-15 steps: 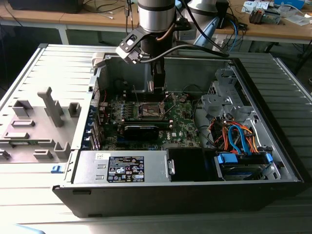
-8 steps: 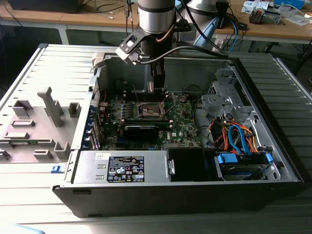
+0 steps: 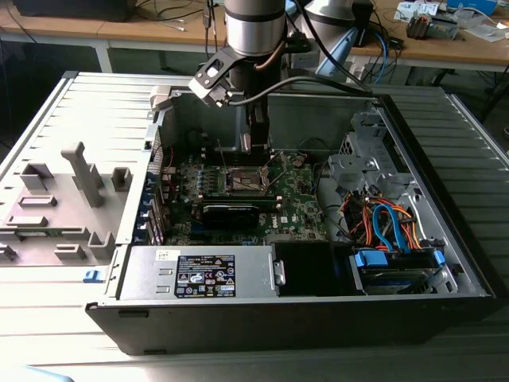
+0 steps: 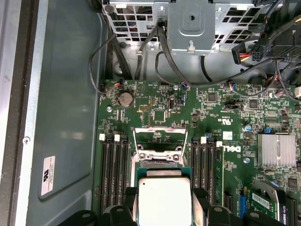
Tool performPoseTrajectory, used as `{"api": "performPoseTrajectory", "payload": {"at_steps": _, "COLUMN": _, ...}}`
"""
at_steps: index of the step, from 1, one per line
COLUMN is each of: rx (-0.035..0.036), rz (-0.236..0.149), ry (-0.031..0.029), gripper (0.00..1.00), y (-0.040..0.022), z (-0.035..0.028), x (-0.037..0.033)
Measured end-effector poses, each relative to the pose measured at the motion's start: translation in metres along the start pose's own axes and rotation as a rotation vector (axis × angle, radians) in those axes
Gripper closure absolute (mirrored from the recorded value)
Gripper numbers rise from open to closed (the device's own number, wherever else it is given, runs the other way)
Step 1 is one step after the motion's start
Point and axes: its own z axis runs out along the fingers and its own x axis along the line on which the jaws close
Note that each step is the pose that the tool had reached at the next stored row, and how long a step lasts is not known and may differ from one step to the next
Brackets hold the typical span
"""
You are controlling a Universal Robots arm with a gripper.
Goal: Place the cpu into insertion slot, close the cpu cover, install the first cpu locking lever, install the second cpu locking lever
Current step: 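Place the cpu into insertion slot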
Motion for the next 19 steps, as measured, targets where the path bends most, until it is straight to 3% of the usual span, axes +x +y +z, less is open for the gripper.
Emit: {"api": "performPoseTrajectory", "payload": {"at_steps": 19, "rx": 0.0000, "rz": 0.000, "ry": 0.0001, "gripper": 0.45, "y": -0.0027, "z": 0.0031, "x": 0.0001}}
